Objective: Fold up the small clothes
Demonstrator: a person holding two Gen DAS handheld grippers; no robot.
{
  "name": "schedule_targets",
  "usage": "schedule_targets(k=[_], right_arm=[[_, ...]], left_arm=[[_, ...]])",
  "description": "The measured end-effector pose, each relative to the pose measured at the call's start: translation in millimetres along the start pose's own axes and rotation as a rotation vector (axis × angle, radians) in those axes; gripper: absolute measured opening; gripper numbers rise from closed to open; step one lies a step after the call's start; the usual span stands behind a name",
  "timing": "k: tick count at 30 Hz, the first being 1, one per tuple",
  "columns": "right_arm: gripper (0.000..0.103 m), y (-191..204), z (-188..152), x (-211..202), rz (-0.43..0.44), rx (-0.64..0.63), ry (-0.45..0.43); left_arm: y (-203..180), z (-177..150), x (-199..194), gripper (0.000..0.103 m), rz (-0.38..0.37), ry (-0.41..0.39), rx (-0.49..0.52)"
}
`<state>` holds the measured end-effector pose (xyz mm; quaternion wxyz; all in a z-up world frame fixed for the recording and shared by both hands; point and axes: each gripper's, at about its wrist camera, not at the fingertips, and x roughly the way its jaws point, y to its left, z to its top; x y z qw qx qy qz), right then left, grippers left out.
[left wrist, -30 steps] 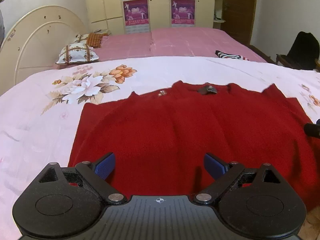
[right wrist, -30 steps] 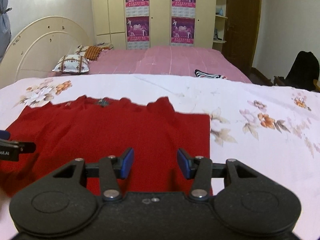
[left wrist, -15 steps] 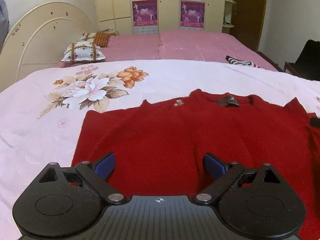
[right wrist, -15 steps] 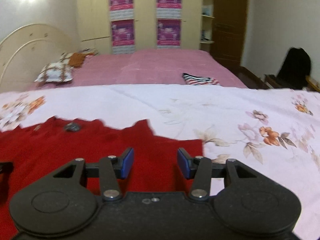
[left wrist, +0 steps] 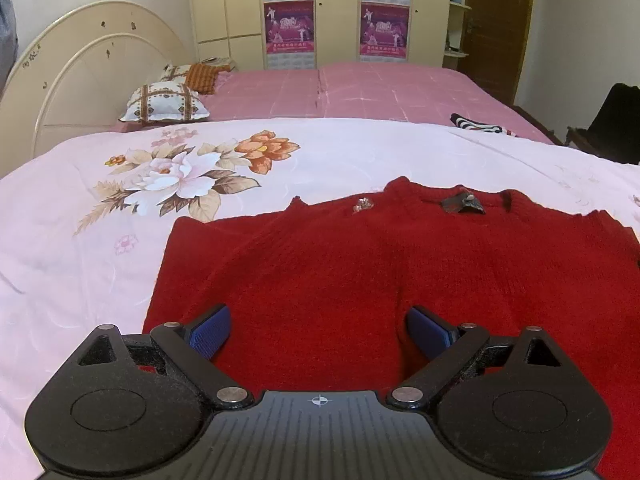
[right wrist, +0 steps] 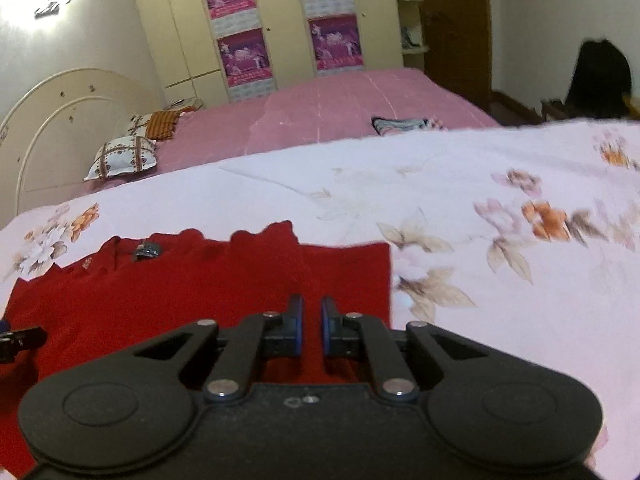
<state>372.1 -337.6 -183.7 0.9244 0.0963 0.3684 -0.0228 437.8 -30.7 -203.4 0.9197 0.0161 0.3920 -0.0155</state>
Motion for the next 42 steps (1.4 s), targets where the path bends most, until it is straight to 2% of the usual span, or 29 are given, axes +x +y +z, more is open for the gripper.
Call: schedule_targets(k=[3, 7, 9, 12, 15, 17, 18, 19, 22, 24, 29, 35, 39, 42], right_arm=[[0.012, -1, -5, 7, -0.037, -0.020, 0.027], [0.025, 10, -3, 2, -0.066, -0.074, -0.016], [0.025, 14, 1, -6, -0.062, -0.075, -0.069], [0.025, 28, 9, -7, -0.037, -0.115, -0.091], [0.024, 41, 11, 6, -0.015, -0.142, -0.068], [0.024, 47, 9, 20, -0.038, -0.177, -0.037], [0.023, 46, 6, 29, -0.069, -0.185, -0.017], [0.022, 43, 3, 36, -0.087, -0.184, 0.010], [0.024, 45, 0, 34, -0.090, -0.189, 0.008], [0.028, 52, 0, 22, -0.073, -0.190, -0.010], [0.029, 79, -8, -7, 0.020, -0.200, -0.041], [0.030, 118, -30, -17, 0.107, -0.243, -0.008], [0.033, 133, -45, -19, 0.121, -0.263, 0.019], [0.034, 140, -55, -10, 0.088, -0.294, 0.056]], left_arm=[[0, 0, 0, 0.094, 0.004, 0.000, 0.004], [0, 4, -6, 0.094, -0.005, -0.013, -0.014], [0, 7, -6, 0.094, -0.009, -0.024, -0.023], [-4, 11, 1, 0.094, -0.006, -0.016, -0.030], [-9, 13, 14, 0.094, 0.011, -0.005, -0.004], [-9, 11, 22, 0.096, 0.014, -0.003, 0.015], [-8, 11, 24, 0.103, 0.026, 0.000, 0.011], [-5, 11, 25, 0.103, 0.025, 0.008, -0.001], [-2, 11, 18, 0.103, 0.018, 0.021, -0.027], [-2, 9, 11, 0.103, 0.020, 0.014, -0.015], [2, 2, -6, 0.103, 0.009, 0.007, -0.021], [-1, -14, -30, 0.103, -0.013, -0.015, 0.013], [-3, -28, -26, 0.103, -0.008, 0.017, 0.053], [-2, -32, -28, 0.103, -0.005, 0.021, 0.061]])
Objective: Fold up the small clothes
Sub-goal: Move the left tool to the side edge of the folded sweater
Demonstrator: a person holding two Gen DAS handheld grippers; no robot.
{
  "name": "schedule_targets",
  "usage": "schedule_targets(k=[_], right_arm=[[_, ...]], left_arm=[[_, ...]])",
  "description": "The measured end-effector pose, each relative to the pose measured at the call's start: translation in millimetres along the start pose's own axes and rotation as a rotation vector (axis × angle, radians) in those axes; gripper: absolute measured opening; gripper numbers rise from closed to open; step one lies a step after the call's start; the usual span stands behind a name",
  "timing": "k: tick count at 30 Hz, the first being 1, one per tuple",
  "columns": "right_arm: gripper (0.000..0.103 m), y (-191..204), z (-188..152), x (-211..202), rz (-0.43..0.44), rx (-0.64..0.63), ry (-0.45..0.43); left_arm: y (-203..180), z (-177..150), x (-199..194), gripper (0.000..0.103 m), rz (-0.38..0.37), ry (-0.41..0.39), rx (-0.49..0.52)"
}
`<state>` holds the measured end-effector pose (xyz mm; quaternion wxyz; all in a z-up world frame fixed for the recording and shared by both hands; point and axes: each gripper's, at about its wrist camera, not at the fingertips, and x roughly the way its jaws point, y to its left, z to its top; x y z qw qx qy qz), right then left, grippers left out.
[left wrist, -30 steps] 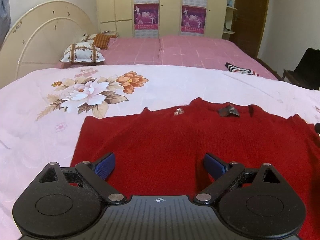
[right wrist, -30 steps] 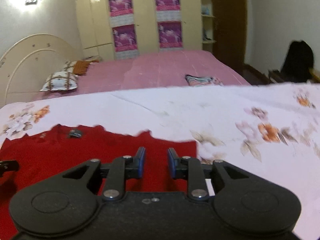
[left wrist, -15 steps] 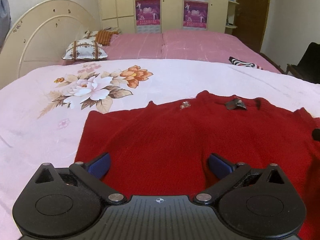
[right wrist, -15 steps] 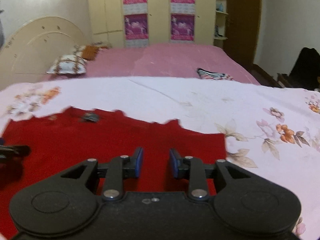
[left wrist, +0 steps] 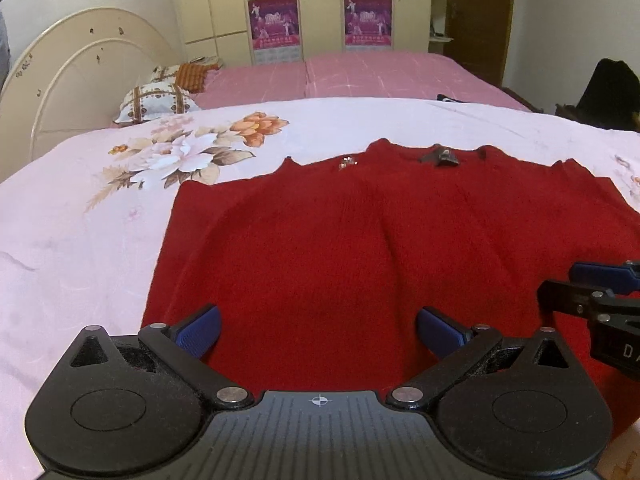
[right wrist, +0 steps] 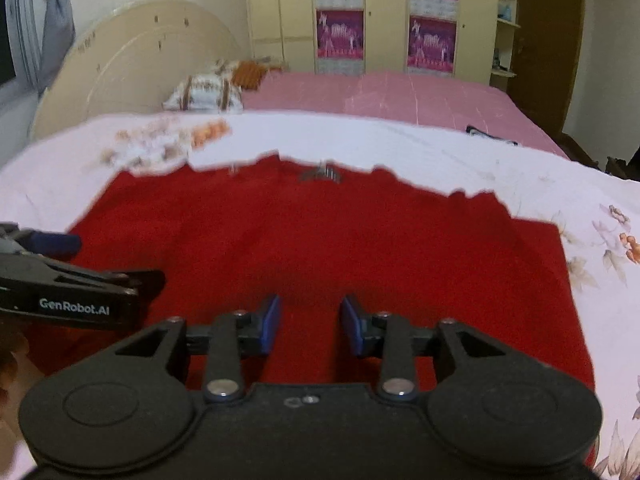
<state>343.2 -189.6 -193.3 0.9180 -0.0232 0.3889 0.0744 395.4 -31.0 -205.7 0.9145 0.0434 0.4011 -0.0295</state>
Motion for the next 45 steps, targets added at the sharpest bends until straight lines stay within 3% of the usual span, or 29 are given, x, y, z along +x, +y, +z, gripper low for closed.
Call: schedule_targets(k=[8, 18, 24, 45], right_arm=[[0.038, 7, -7, -20, 0.018, 0.036, -0.024], [0.042, 24, -25, -20, 0.002, 0.000, 0.035], [0.045, 24, -31, -35, 0.016, 0.026, 0.013], [0.046, 25, -40, -45, 0.023, 0.043, 0.000]], left_arm=[[7, -10, -19, 0.103, -0.015, 0.014, -0.043], [13, -27, -30, 0.103, -0.013, 0.043, -0.040], [20, -33, -40, 0.103, -0.034, 0.065, -0.078], [33, -60, -57, 0.103, -0.088, 0.100, -0.198]])
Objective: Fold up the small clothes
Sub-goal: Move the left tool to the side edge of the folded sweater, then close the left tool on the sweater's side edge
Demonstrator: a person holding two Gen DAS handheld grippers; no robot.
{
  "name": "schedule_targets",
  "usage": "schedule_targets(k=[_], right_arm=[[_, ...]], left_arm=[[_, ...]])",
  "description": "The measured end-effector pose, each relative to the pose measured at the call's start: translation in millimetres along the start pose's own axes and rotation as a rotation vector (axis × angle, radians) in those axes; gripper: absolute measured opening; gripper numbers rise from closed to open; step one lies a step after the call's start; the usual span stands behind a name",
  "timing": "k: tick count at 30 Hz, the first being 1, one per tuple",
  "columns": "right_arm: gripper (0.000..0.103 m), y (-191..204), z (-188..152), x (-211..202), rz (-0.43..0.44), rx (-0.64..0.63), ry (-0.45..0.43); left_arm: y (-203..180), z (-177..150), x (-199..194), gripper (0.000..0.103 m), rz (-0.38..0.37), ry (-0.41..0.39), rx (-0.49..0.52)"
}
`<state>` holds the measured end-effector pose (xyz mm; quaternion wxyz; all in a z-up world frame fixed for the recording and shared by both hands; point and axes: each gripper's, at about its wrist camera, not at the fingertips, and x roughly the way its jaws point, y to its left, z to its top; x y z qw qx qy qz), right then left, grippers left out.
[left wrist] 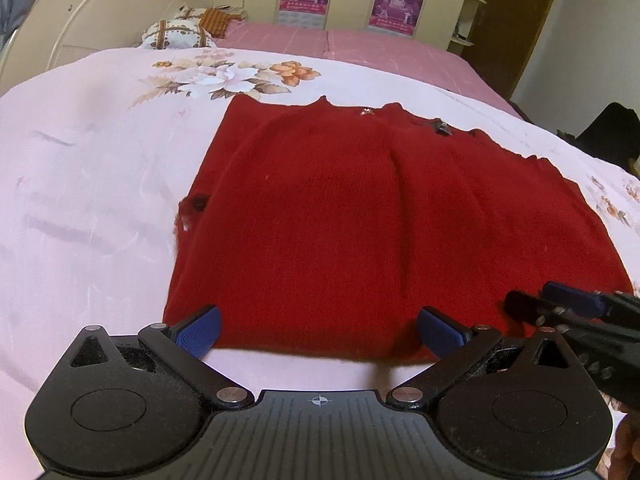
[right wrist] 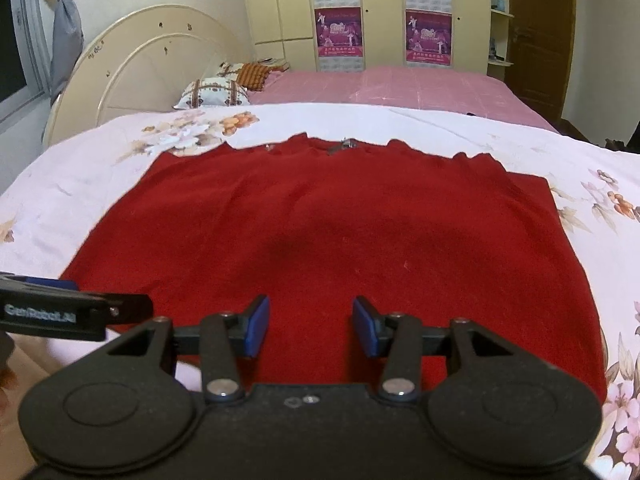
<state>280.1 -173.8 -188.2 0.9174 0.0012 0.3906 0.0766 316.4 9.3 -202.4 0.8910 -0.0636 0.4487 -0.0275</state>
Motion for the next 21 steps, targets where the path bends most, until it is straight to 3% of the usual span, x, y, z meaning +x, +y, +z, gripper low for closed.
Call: schedule_targets(k=[2, 13, 21], right_arm=[[0.046, 3, -4, 8, -0.018, -0.032, 0.040], [0.047, -1, -5, -1, 0.012, 0.000, 0.016], [0.047, -2, -6, -3, 0.019, 0.005, 0.009]], left_arm=[[1, -3, -1, 0.103, 0.001, 0.001, -0.007], [12, -14, -3, 0.103, -0.031, 0.022, -0.117], [25, -16, -2, 0.103, -0.113, -0.016, -0.255]])
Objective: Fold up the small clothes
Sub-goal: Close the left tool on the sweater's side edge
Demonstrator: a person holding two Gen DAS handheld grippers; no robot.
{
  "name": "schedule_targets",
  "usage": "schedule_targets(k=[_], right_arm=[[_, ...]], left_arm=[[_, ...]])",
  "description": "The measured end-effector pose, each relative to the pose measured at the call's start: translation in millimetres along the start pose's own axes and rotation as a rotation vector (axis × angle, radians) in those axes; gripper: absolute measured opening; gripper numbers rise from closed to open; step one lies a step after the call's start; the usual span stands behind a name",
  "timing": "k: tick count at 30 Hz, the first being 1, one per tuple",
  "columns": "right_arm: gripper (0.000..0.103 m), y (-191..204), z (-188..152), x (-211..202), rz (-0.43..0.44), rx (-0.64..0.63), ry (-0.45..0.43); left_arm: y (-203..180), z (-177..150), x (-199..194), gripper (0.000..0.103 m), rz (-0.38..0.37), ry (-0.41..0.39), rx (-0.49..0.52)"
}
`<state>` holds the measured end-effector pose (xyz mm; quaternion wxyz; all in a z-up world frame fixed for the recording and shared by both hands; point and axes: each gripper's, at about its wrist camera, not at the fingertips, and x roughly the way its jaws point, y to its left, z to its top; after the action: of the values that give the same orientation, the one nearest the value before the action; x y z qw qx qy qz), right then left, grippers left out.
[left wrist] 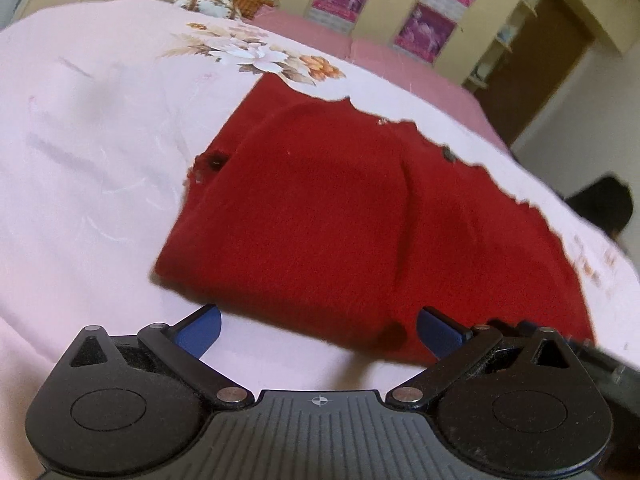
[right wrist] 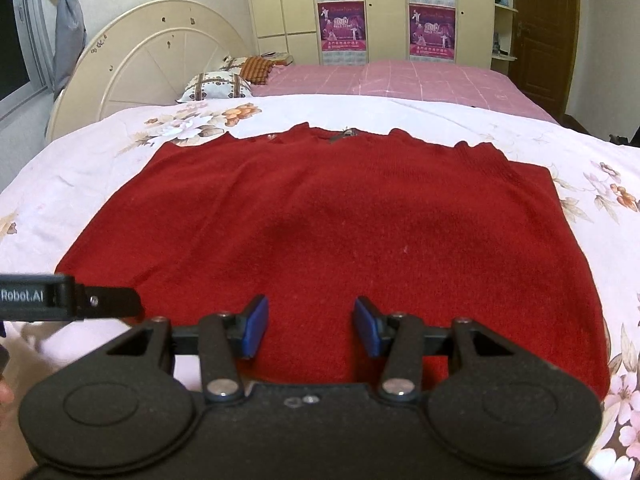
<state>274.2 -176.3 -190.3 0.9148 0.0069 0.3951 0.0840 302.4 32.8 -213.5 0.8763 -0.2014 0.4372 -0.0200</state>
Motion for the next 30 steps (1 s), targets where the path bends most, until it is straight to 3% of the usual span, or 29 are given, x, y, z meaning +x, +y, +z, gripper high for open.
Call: schedule_targets(k=[2, 4, 10, 15, 19, 24, 30], right_arm=[[0.047, -1, 0, 0, 0.001, 0.002, -0.003], [0.047, -2, -1, -1, 0.002, 0.008, -0.006], [0.047, -6, -1, -2, 0.002, 0.020, -0.018], [0.047, -5, 0, 3, 0.005, 0.017, -0.020], [0.047, -4, 4, 10, 0.009, 0.009, -0.028], [0.047, -6, 24, 20, -0.008, -0.003, -0.057], [0.046, -7, 48, 39, -0.046, -0.034, -0.104]], left_arm=[[5, 2, 2, 0.101, -0.023, -0.012, -0.050], [10, 3, 3, 0.085, -0.042, -0.027, -0.098], [28, 8, 13, 0.083, -0.129, -0.075, -0.256], [28, 9, 26, 0.082, -0.146, -0.141, -0.286], [33, 13, 35, 0.036, -0.137, -0.154, -0.325], [42, 20, 42, 0.020, -0.131, -0.165, -0.362], [35, 24, 43, 0.013, -0.135, -0.191, -0.322]])
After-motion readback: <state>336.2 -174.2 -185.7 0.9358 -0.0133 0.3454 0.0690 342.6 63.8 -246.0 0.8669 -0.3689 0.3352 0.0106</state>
